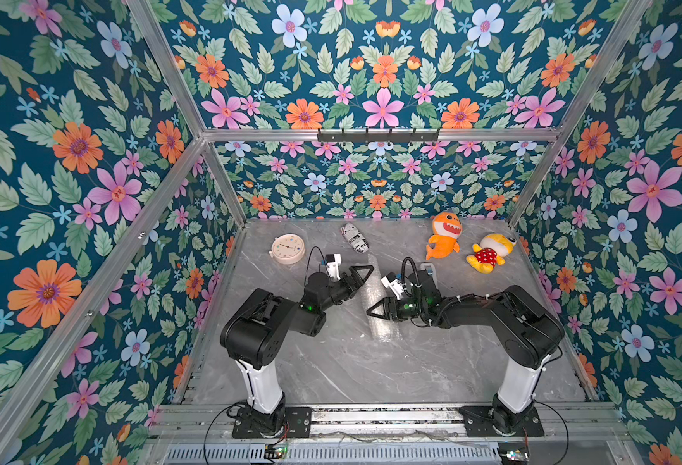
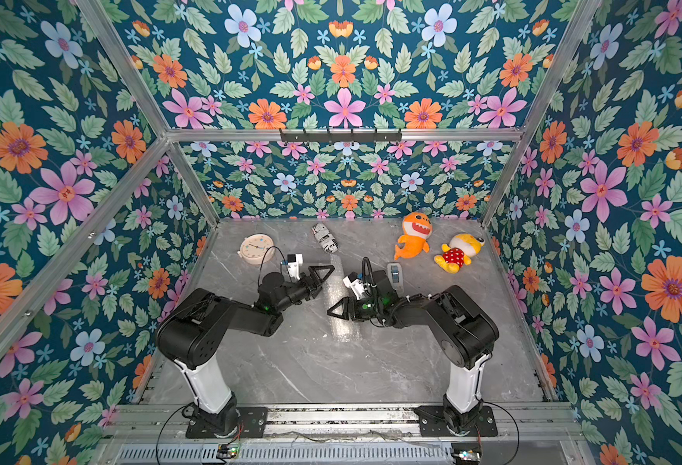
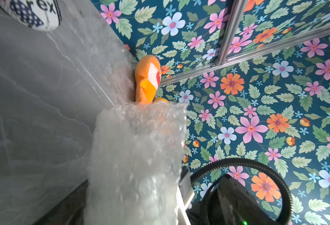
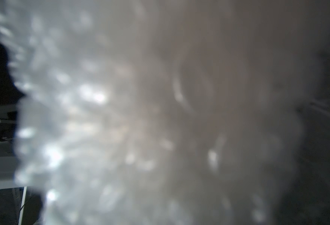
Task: Wrap vases in bubble wrap
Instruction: Wrap the vase in bubble wrap.
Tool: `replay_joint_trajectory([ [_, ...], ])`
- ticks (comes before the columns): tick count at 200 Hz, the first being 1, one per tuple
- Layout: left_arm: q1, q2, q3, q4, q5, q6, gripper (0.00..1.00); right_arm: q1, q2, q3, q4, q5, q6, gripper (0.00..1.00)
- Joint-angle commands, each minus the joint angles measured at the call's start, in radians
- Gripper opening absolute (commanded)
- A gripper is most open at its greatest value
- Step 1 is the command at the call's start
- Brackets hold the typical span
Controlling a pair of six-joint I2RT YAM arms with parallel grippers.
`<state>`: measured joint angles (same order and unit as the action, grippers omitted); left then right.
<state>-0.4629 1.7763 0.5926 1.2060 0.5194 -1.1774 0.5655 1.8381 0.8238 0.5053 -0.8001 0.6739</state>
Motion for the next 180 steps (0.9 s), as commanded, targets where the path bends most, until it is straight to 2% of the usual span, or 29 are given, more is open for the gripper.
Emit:
replay_joint_trajectory([
  [1,0.007,-0.050,-0.066,0.025,-0.030,0.052,1.00,-0.025,-0.011,0.023,0.032,-0.027,0.021,0.47],
  [37,0.009,-0.051,-0.190,0.266,0.003,0.023,1.00,-0.043,-0.013,0.069,0.003,-0.055,0.019,0.47],
  [73,-0.008,0.072,-0.123,0.432,0.037,-0.032,1.00,-0.036,-0.018,0.083,0.006,-0.091,0.026,0.47],
  [102,-0.016,0.128,-0.047,0.435,0.062,-0.042,1.00,-0.025,-0.025,0.089,-0.015,-0.114,0.014,0.47],
  [180,-0.028,0.117,0.012,0.288,0.076,0.020,1.00,0.002,-0.025,0.129,-0.085,-0.142,-0.025,0.47],
])
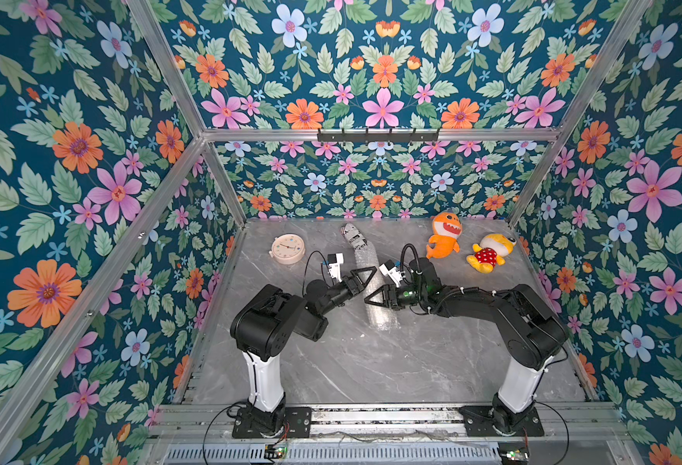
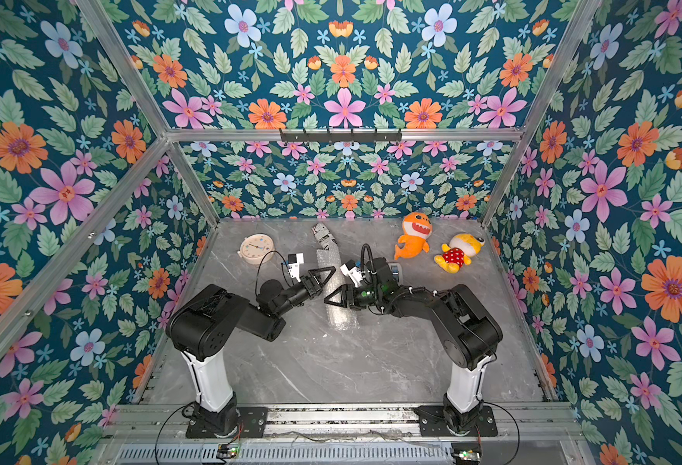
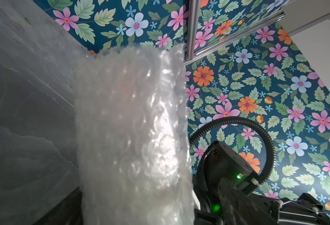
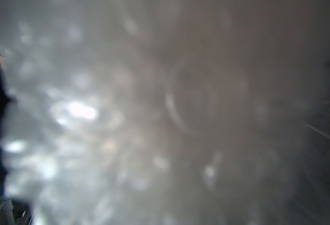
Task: Wrap vases in bubble wrap
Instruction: Wrap the vase in bubble wrap.
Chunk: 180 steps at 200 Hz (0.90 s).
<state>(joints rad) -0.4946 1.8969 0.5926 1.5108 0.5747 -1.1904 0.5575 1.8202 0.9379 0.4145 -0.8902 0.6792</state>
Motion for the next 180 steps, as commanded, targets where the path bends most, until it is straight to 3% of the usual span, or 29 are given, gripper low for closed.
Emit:
replay_joint_trajectory([
  [1,0.004,-0.003,0.013,-0.018,0.022,0.033,1.00,0.011,-0.008,0.015,0.005,-0.053,-0.030,0.47],
  [61,0.013,0.025,0.037,0.013,0.043,0.002,0.98,0.019,-0.034,-0.004,0.028,-0.075,-0.028,0.47],
  [137,0.023,0.057,0.026,0.109,0.044,-0.079,0.69,0.019,-0.032,0.006,0.021,-0.094,-0.026,0.47],
  [163,0.031,0.051,0.026,0.114,0.044,-0.094,0.52,0.019,-0.029,0.001,0.021,-0.095,-0.024,0.47],
  [180,0.032,0.045,0.023,0.114,0.044,-0.097,0.48,0.019,-0.029,0.000,0.016,-0.098,-0.025,0.49],
])
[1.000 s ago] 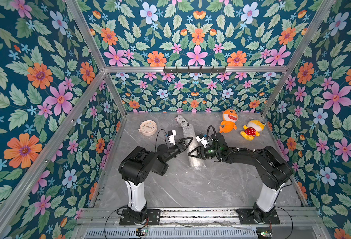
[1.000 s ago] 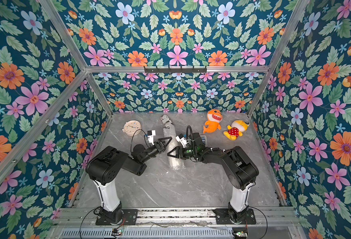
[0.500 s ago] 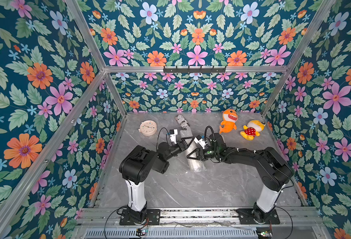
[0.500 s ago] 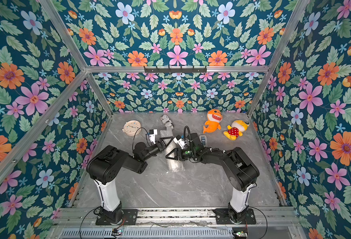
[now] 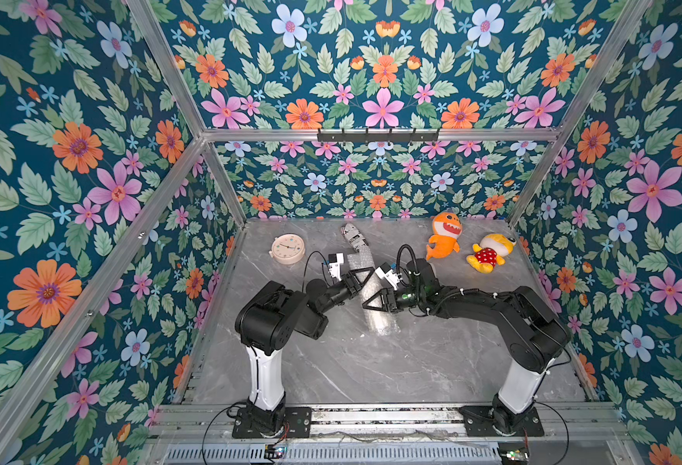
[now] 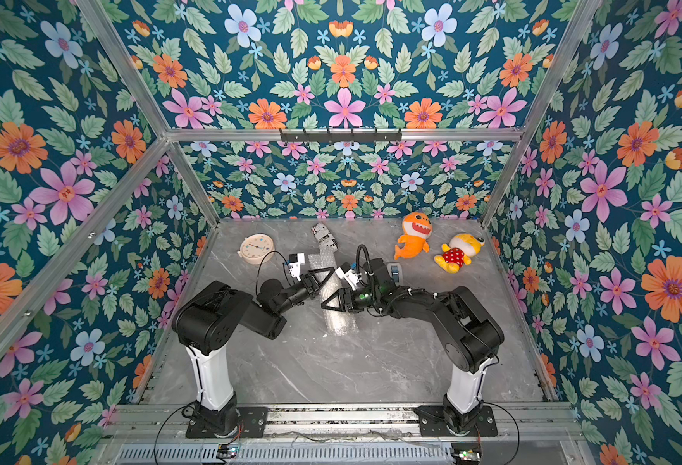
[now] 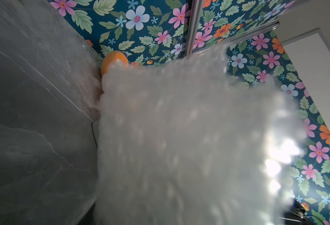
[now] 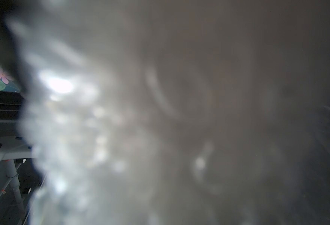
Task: Wrap vases in bubble wrap
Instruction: Wrap the vase in bubble wrap.
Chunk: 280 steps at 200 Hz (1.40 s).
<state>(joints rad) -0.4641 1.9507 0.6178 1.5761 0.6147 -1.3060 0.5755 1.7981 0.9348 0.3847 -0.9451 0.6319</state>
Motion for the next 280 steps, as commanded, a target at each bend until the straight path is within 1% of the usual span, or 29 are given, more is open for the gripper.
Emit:
replay_joint_trajectory([
  [1,0.002,-0.009,-0.002,0.048,0.003,0.018,0.48,0.001,-0.008,0.004,0.045,-0.043,0.022,0.50],
  [26,0.007,-0.020,-0.019,0.047,-0.006,0.019,0.46,0.001,-0.015,0.003,0.023,-0.025,0.016,0.55],
  [53,0.017,-0.027,-0.034,0.047,-0.015,0.015,0.44,-0.002,-0.025,0.004,-0.019,0.001,-0.003,0.67],
  [74,0.018,-0.023,-0.036,0.045,-0.020,0.014,0.42,-0.008,-0.023,0.004,-0.024,0.010,-0.004,0.66],
  [86,0.017,-0.021,-0.038,0.047,-0.021,0.011,0.39,-0.009,-0.018,0.010,-0.026,0.008,0.000,0.65],
  [117,0.018,-0.022,-0.047,0.042,-0.030,0.017,0.39,-0.016,-0.016,0.023,-0.064,0.012,-0.015,0.69],
  [132,0.019,-0.018,-0.049,0.038,-0.038,0.019,0.38,-0.019,-0.018,0.027,-0.093,0.015,-0.030,0.78],
  [146,0.022,-0.014,-0.049,0.039,-0.044,0.015,0.37,-0.021,-0.021,0.022,-0.120,0.017,-0.047,0.89],
  [169,0.023,-0.010,-0.044,0.027,-0.044,0.021,0.37,-0.035,-0.042,-0.002,-0.132,0.034,-0.057,0.99],
  [183,0.025,-0.011,-0.045,0.010,-0.048,0.031,0.37,-0.051,-0.061,-0.008,-0.162,0.061,-0.072,0.99],
  [194,0.025,-0.015,-0.047,-0.006,-0.049,0.045,0.37,-0.072,-0.086,-0.007,-0.221,0.093,-0.105,0.99],
  [205,0.024,-0.030,-0.053,-0.041,-0.054,0.074,0.37,-0.099,-0.130,-0.007,-0.315,0.165,-0.154,0.99],
  [213,0.025,-0.048,-0.056,-0.090,-0.058,0.109,0.37,-0.119,-0.202,-0.014,-0.385,0.247,-0.194,0.99],
  [227,0.024,-0.086,-0.054,-0.212,-0.071,0.191,0.37,-0.156,-0.310,-0.034,-0.488,0.451,-0.221,0.99],
  [241,0.024,-0.117,-0.040,-0.340,-0.079,0.266,0.36,-0.205,-0.400,-0.050,-0.573,0.656,-0.214,0.99],
  [248,0.024,-0.127,-0.032,-0.385,-0.083,0.293,0.36,-0.248,-0.419,-0.050,-0.611,0.706,-0.199,0.99],
  [254,0.024,-0.132,-0.028,-0.411,-0.089,0.315,0.36,-0.294,-0.422,-0.048,-0.631,0.692,-0.190,0.94],
  [268,0.024,-0.134,-0.015,-0.456,-0.090,0.346,0.36,-0.382,-0.412,-0.054,-0.639,0.634,-0.170,0.70],
  [274,0.023,-0.131,-0.011,-0.469,-0.087,0.354,0.36,-0.405,-0.405,-0.060,-0.625,0.611,-0.167,0.61],
  [280,0.024,-0.127,-0.008,-0.473,-0.083,0.355,0.35,-0.420,-0.396,-0.065,-0.607,0.593,-0.171,0.57],
])
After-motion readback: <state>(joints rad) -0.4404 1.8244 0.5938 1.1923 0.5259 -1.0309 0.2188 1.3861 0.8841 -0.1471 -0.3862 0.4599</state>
